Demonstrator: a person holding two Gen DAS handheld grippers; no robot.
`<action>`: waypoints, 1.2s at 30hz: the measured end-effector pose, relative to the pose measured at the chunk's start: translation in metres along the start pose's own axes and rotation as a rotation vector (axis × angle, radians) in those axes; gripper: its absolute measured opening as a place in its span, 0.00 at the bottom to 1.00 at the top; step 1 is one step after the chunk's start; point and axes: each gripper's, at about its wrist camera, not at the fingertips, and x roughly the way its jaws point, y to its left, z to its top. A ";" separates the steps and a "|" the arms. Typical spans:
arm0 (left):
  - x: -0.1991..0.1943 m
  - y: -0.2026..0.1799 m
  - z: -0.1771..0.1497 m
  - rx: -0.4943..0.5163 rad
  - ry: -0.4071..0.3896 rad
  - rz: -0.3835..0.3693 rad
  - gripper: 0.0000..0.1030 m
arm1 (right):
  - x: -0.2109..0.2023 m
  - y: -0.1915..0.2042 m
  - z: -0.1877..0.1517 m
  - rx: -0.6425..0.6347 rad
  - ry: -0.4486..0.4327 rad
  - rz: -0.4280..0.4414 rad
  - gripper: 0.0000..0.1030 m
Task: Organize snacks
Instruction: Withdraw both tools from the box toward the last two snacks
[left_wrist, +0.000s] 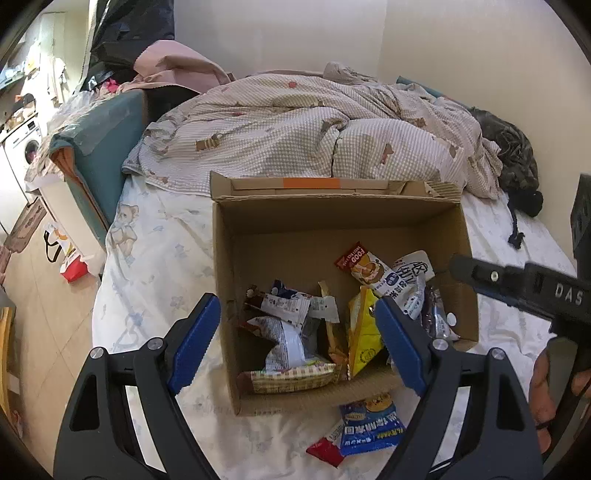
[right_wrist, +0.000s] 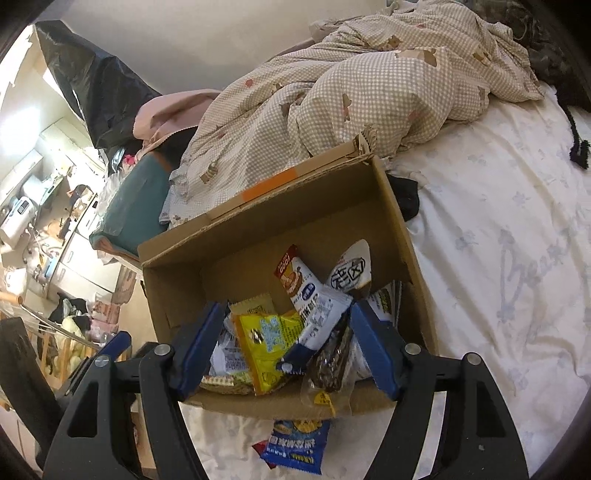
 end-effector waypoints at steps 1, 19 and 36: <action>-0.003 0.001 -0.001 -0.003 -0.002 -0.001 0.81 | -0.003 0.001 -0.003 -0.001 0.002 -0.002 0.73; -0.048 0.012 -0.032 -0.065 0.017 -0.019 0.81 | -0.046 0.004 -0.065 -0.019 0.041 -0.038 0.73; -0.031 -0.002 -0.083 -0.072 0.163 0.014 0.81 | -0.060 -0.033 -0.099 0.133 0.080 -0.147 0.73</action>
